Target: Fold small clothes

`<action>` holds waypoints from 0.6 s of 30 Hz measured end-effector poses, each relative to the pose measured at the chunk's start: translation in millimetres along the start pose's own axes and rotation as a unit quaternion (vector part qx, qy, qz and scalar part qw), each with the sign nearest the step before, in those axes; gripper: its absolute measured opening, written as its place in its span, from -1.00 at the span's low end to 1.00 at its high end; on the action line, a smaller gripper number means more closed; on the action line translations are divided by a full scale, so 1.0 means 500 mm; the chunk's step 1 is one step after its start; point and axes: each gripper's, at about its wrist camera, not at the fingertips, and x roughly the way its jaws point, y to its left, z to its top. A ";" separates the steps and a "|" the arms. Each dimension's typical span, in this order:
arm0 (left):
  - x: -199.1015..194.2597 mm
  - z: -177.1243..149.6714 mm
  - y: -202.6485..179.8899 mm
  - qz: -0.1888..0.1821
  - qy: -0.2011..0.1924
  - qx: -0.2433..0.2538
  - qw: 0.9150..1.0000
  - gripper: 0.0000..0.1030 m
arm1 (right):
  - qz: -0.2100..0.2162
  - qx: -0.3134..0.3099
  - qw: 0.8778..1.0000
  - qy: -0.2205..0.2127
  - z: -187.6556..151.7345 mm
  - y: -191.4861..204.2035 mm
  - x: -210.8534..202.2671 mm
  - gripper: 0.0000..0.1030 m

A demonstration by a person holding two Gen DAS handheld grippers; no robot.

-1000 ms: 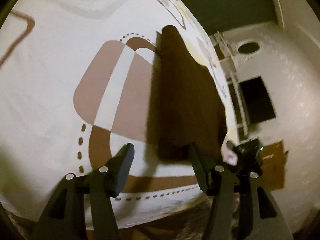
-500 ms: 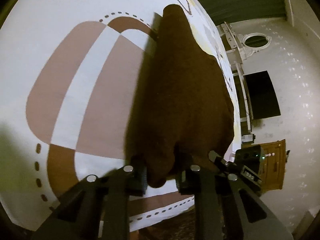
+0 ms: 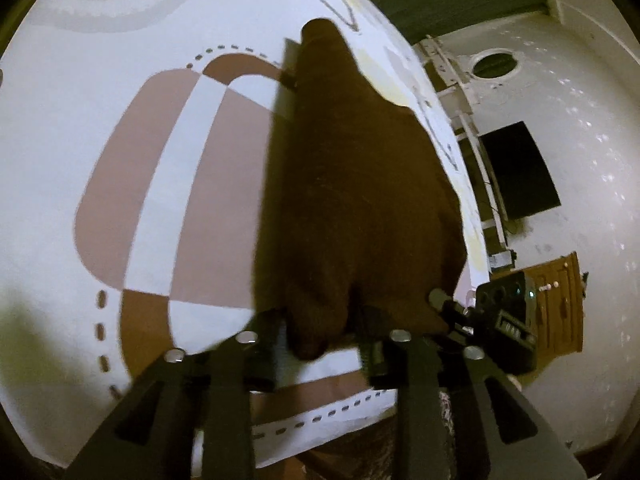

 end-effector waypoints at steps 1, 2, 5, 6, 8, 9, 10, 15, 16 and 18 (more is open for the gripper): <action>-0.010 -0.003 -0.002 -0.002 -0.001 0.006 1.000 -0.21 | 0.001 0.000 1.000 -0.004 0.003 0.001 -0.009 -0.16; -0.019 -0.002 0.001 -0.003 -0.004 0.011 1.000 -0.07 | 0.002 -0.002 1.000 -0.013 0.007 0.004 -0.023 -0.05; -0.037 0.011 0.009 0.001 -0.018 0.024 1.000 0.14 | -0.009 -0.010 0.999 -0.044 0.031 0.007 -0.061 0.25; -0.037 0.022 0.012 0.004 -0.020 0.020 1.000 0.16 | -0.013 -0.008 0.999 -0.048 0.040 0.007 -0.065 0.27; -0.023 0.039 0.014 -0.003 -0.020 0.010 1.000 0.18 | -0.016 -0.002 0.998 -0.057 0.061 0.003 -0.067 0.28; -0.014 0.052 0.014 -0.002 -0.018 0.006 1.000 0.18 | -0.016 -0.001 0.998 -0.058 0.071 0.002 -0.062 0.29; -0.006 0.062 0.011 -0.001 -0.018 0.003 1.000 0.18 | -0.018 -0.001 0.998 -0.059 0.081 0.000 -0.057 0.29; 0.037 0.092 -0.013 0.002 -0.023 0.005 1.000 0.39 | -0.010 -0.006 0.998 -0.056 0.117 0.012 -0.004 0.30; 0.038 0.094 -0.013 0.005 -0.025 0.006 1.000 0.39 | -0.008 -0.009 0.998 -0.054 0.124 0.015 0.005 0.30; 0.044 0.092 -0.020 0.012 -0.030 0.012 0.999 0.41 | -0.005 -0.011 0.998 -0.054 0.132 0.015 0.015 0.29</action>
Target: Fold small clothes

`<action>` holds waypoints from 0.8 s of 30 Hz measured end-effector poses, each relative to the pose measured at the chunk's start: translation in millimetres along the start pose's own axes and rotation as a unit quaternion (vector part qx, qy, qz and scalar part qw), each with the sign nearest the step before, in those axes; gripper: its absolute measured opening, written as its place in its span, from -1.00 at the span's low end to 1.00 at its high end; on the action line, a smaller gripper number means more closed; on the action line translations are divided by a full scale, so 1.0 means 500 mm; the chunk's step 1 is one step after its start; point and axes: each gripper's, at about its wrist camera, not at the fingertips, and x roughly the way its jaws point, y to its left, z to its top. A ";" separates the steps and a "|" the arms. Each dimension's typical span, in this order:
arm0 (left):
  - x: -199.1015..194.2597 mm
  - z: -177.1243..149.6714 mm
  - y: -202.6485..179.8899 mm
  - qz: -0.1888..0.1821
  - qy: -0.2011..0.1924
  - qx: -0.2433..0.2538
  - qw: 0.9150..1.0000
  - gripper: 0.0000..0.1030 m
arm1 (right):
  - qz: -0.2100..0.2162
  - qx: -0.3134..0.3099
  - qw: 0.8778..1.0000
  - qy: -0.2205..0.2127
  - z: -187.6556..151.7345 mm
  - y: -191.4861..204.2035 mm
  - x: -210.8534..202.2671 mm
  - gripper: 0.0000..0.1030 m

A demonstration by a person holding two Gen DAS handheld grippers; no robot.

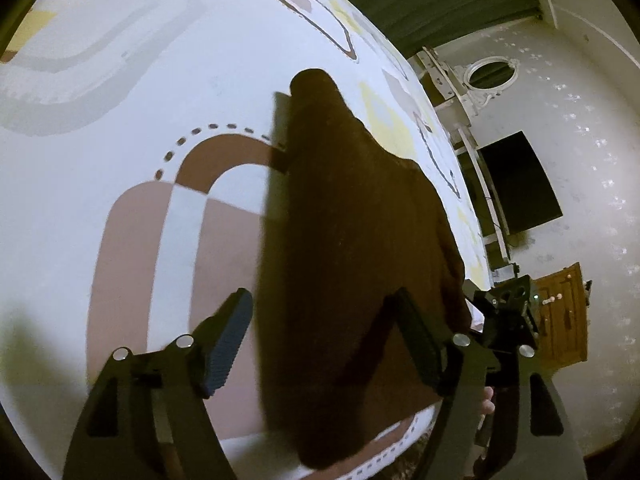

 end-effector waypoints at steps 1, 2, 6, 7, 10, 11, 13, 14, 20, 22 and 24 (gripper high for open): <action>-0.002 -0.001 0.000 0.002 -0.002 0.004 1.000 0.41 | 0.002 -0.002 1.000 0.001 0.002 0.001 0.005 0.29; -0.006 -0.006 0.002 0.005 -0.004 0.007 1.000 0.41 | 0.001 -0.006 1.000 0.003 0.004 0.005 0.010 0.26; 0.001 -0.018 -0.005 0.021 -0.002 0.019 1.000 -0.12 | -0.012 -0.019 1.000 0.018 0.004 0.004 0.026 -0.26; 0.002 -0.019 -0.001 0.020 0.003 0.012 1.000 -0.15 | -0.011 -0.018 1.000 0.017 0.004 0.002 0.025 -0.31; 0.000 -0.022 0.000 0.021 -0.002 -0.009 1.000 -0.28 | 0.002 -0.009 1.000 0.015 0.008 -0.007 0.019 -0.47; 0.000 -0.023 -0.001 0.021 -0.003 -0.015 1.000 -0.34 | 0.006 -0.006 1.000 0.015 0.010 -0.012 0.018 -0.50; -0.002 -0.029 -0.004 0.028 -0.009 -0.026 0.999 -0.38 | 0.005 -0.014 1.000 0.016 0.013 -0.013 0.013 -0.55; -0.003 -0.031 -0.006 0.030 -0.012 -0.029 0.999 -0.40 | 0.004 -0.020 1.000 0.017 0.016 -0.012 0.009 -0.55; -0.005 -0.039 -0.013 0.046 -0.025 -0.021 0.998 -0.40 | 0.007 -0.024 1.000 0.019 0.021 -0.022 0.004 -0.57; -0.005 -0.038 -0.008 0.042 -0.022 -0.019 0.999 -0.40 | 0.010 -0.024 0.999 0.018 0.020 -0.024 0.005 -0.57; -0.005 -0.032 -0.005 0.036 -0.017 -0.017 0.999 -0.39 | 0.015 -0.023 0.999 0.017 0.017 -0.025 0.005 -0.53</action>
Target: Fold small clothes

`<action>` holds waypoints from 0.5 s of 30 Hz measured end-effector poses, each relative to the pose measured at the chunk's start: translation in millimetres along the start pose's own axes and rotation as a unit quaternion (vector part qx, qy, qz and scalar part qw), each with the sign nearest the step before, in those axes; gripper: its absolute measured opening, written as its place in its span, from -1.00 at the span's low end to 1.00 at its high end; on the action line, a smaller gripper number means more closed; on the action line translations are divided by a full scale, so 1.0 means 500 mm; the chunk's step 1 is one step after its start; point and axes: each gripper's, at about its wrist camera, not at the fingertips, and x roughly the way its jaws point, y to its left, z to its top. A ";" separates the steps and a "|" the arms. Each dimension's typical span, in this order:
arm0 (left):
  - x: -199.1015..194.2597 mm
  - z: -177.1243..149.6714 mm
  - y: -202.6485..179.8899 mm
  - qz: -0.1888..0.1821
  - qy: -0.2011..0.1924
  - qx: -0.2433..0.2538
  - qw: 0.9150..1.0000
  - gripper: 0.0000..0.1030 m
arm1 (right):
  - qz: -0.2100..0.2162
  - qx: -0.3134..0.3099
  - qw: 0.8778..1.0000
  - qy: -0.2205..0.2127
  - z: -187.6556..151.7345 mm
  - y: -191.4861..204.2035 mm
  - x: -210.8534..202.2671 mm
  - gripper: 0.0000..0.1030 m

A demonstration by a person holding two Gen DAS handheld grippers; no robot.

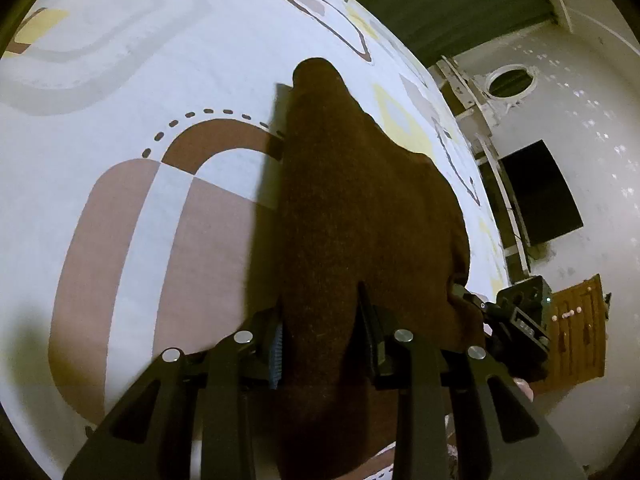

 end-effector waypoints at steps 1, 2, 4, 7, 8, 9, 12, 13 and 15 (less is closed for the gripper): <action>-0.002 0.003 0.002 -0.006 0.003 0.003 1.000 -0.37 | 0.003 0.002 1.000 0.000 0.000 -0.001 -0.001 -0.46; -0.005 0.004 0.001 -0.010 0.005 0.006 1.000 -0.33 | 0.006 0.006 1.000 0.002 0.000 -0.001 -0.004 -0.40; -0.015 0.010 0.006 -0.024 0.011 0.010 1.000 -0.17 | 0.012 0.010 1.000 0.005 0.001 0.001 -0.016 -0.05; -0.037 0.025 0.013 -0.031 0.001 0.029 0.999 0.18 | 0.014 -0.006 1.000 -0.013 0.013 0.012 -0.049 0.34; -0.040 0.033 0.014 -0.032 -0.003 0.038 0.999 0.22 | 0.007 -0.012 1.000 -0.022 0.023 0.014 -0.060 0.37; -0.038 0.046 0.015 -0.029 -0.004 0.045 0.999 0.23 | 0.002 -0.014 1.000 -0.027 0.033 0.014 -0.064 0.38; -0.012 0.088 0.016 -0.028 0.004 0.043 0.999 0.24 | 0.000 0.002 0.999 -0.032 0.065 0.005 -0.053 0.39; 0.000 0.102 0.017 -0.025 0.007 0.040 0.999 0.24 | 0.002 0.007 0.999 -0.031 0.075 0.004 -0.044 0.39; 0.022 0.133 0.017 -0.028 0.008 0.033 0.999 0.24 | 0.005 0.012 0.999 -0.030 0.097 0.006 -0.021 0.39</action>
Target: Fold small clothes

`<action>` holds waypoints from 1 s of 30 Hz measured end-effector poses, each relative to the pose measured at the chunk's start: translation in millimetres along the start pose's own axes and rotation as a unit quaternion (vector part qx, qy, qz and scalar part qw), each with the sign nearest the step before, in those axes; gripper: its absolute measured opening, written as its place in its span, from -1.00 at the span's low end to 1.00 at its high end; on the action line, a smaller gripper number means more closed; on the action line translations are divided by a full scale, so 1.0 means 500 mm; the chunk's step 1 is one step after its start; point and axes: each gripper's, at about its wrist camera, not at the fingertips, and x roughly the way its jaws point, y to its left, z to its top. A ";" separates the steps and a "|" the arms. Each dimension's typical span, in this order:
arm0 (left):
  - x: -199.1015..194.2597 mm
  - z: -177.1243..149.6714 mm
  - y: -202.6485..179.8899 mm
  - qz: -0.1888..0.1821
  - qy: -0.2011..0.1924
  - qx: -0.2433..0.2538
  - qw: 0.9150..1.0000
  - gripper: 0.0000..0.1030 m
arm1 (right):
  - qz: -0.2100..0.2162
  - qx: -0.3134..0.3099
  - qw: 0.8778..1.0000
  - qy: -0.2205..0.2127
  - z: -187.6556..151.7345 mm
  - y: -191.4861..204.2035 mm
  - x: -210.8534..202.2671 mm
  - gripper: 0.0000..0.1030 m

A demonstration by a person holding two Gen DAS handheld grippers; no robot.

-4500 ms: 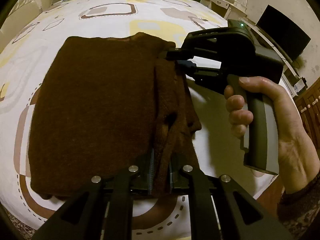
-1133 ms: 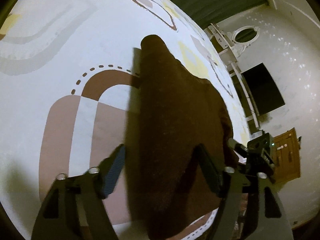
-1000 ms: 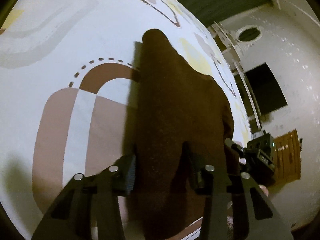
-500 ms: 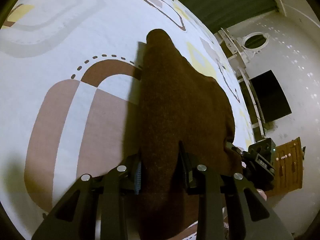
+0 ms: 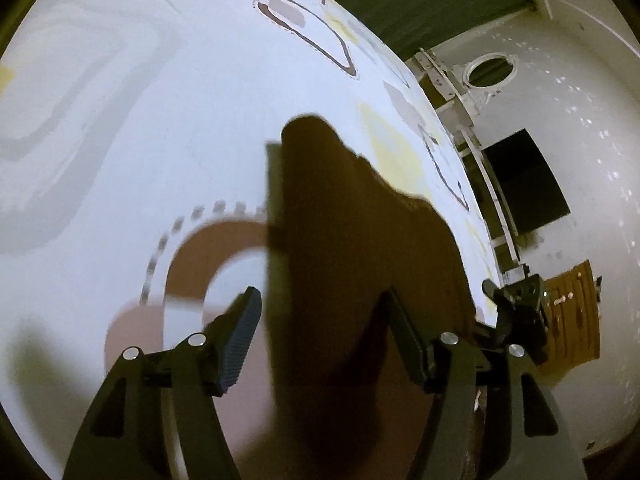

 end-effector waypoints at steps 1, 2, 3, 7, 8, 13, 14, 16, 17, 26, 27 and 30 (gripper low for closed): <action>0.010 0.014 0.000 0.000 0.001 -0.001 1.000 0.24 | 0.003 0.002 1.000 0.002 0.008 0.002 0.012 0.39; 0.018 0.027 0.000 0.002 0.001 -0.002 1.000 0.24 | 0.004 0.002 1.000 0.003 0.018 0.004 0.026 0.39; 0.029 0.041 0.001 0.001 0.002 -0.003 1.000 0.24 | 0.002 0.001 1.000 0.005 0.024 0.011 0.039 0.39; 0.046 0.066 0.000 0.013 0.001 0.007 1.000 -0.04 | -0.018 -0.021 0.999 0.022 0.047 0.027 0.084 -0.45; 0.051 0.066 -0.002 0.025 0.004 0.016 1.000 -0.42 | -0.023 -0.022 0.999 0.036 0.048 0.026 0.102 -0.54; 0.056 0.065 -0.019 0.076 -0.005 0.056 0.996 -0.64 | -0.028 -0.058 0.998 0.025 0.057 0.047 0.117 -0.59; 0.054 0.066 -0.027 0.085 -0.009 0.066 0.994 -0.66 | -0.024 -0.071 0.997 0.020 0.057 0.058 0.115 -0.60; 0.054 0.072 -0.042 0.108 -0.020 0.091 0.990 -0.66 | -0.022 -0.085 0.996 0.013 0.061 0.072 0.115 -0.60; 0.056 0.074 -0.045 0.116 -0.023 0.097 0.988 -0.66 | -0.023 -0.087 0.996 0.009 0.066 0.074 0.118 -0.60; 0.074 0.077 -0.040 0.136 -0.024 0.107 0.985 -0.64 | -0.012 -0.041 0.999 0.007 0.074 0.008 0.132 -0.59; 0.074 0.077 -0.041 0.137 -0.024 0.107 0.984 -0.64 | -0.012 -0.041 0.999 0.006 0.074 0.007 0.134 -0.59; 0.073 0.078 -0.041 0.137 -0.025 0.103 0.985 -0.63 | -0.012 -0.040 0.999 0.006 0.073 0.008 0.134 -0.59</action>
